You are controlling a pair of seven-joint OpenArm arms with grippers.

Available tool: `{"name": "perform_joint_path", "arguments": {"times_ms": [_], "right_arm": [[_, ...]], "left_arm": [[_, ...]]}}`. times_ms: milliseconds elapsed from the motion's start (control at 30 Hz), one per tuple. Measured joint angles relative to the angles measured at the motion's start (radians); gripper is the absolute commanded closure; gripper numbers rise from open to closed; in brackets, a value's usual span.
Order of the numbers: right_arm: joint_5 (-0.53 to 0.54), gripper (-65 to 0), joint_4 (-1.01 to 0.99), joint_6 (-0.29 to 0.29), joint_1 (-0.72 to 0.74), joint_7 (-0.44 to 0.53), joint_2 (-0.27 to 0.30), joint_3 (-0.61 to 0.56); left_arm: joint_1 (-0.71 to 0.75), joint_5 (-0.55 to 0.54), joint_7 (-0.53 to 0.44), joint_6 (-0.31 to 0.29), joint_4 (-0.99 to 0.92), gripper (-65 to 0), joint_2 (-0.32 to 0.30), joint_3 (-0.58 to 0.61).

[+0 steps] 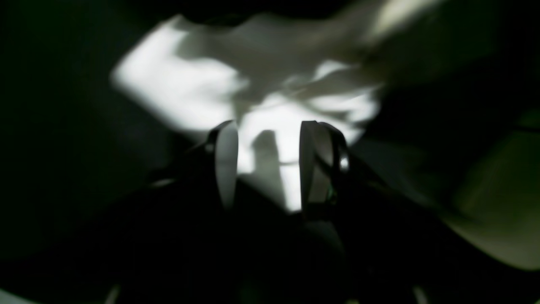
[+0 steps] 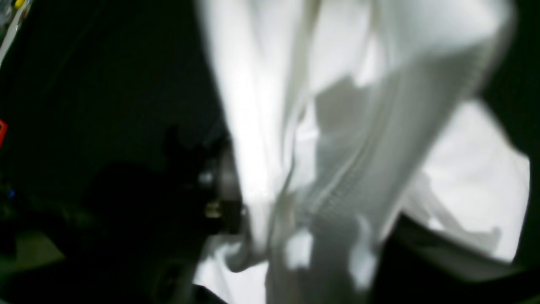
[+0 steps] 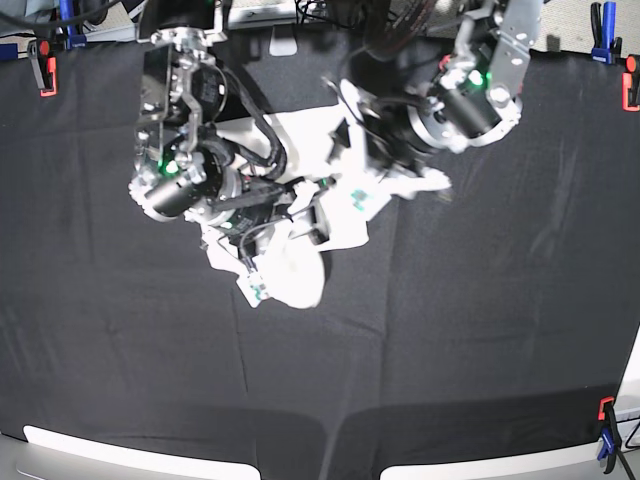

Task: Layout the t-shirt on the table in an organized manner, then fold the t-shirt properly
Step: 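Fold the held end over the shirt with the right gripper, then release the fabric and pull both grippers back from the shirt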

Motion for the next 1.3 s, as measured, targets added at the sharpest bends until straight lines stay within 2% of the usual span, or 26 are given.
{"name": "perform_joint_path", "arguments": {"times_ms": [67, 133, 267, 367, 533, 600, 633, 700, 767, 833, 900, 967, 1067, 1133, 1233, 1300], "right_arm": [[0.004, -27.1, 0.0, 0.0, -0.003, -0.003, -0.005, 0.0], [0.064, -27.1, 0.0, 0.0, -0.001, -0.037, -0.004, 0.0], [0.201, -27.1, 0.0, 0.0, -0.002, -0.036, -0.004, 0.001], [0.297, -27.1, 0.0, 0.0, 0.01, -0.037, -0.005, 0.001], [0.319, -27.1, 0.0, 0.0, 0.049, -0.035, -0.004, 0.005], [0.289, -27.1, 0.0, 0.004, 0.068, -0.035, -0.004, 0.005], [0.256, -27.1, 0.0, 0.009, 0.082, -0.029, -0.005, 0.005], [0.146, -27.1, 0.0, 0.029, 0.111, -0.016, -0.005, 0.005], [0.01, -27.1, 0.0, 0.037, 0.132, 0.044, -0.004, 0.005], [-0.026, -27.1, 0.0, 0.037, 0.145, 0.085, -0.001, 0.006], [-0.022, -27.1, 0.0, 0.038, 0.159, 0.097, -0.002, 0.005], [-0.03, -27.1, -0.01, 0.04, 0.183, 0.099, -0.002, 0.005], [-0.101, -27.1, -0.057, 0.043, 0.235, 0.106, 0.011, 0.005], [-0.121, -27.1, -0.106, 0.045, 0.267, 0.109, 0.039, 0.004], [-0.132, -27.1, -0.205, 0.027, 0.317, 0.11, 0.09, 0.004], [-0.129, -26.9, -0.286, 0.011, 0.353, 0.109, 0.114, 0.014]], "left_arm": [[0.0, 0.076, 0.0, 0.002, 0.0, -22.2, 0.0, -0.001], [0.0, 0.113, -0.001, 0.003, 0.0, -22.2, 0.0, -0.001], [0.0, 0.128, -0.002, 0.056, 0.0, -22.2, 0.0, 0.0], [0.0, 0.128, -0.001, 0.06, 0.0, -22.2, 0.0, -0.001], [0.0, 0.156, -0.002, 0.061, 0.0, -22.2, 0.0, 0.0], [0.0, 0.207, -0.001, 0.061, 0.0, -22.2, 0.0, 0.0], [0.0, 0.233, -0.002, 0.089, 0.0, -22.2, 0.0, 0.0], [0.0, 0.283, -0.001, 0.204, 0.0, -22.2, 0.0, 0.0], [0.0, 0.27, -0.001, 0.265, 0.0, -22.2, 0.0, -0.002], [0.0, 0.144, -0.002, 0.263, 0.0, -22.2, 0.0, 0.0], [0.0, 0.044, -0.002, 0.182, 0.0, -21.5, 0.0, 0.034], [-0.004, -0.006, 0.002, 0.125, 0.0, -21.5, 0.0, 0.114], [-0.006, -0.007, 0.001, 0.12, 0.0, -21.5, 0.0, 0.266], [-0.006, 0.043, -0.002, 0.12, 0.0, -21.5, 0.0, 0.363], [-0.007, 0.127, -0.063, 0.166, -0.011, -21.5, -0.003, 0.47], [-0.015, 0.163, -0.094, 0.211, -0.049, -21.5, -0.005, 0.486]]}}
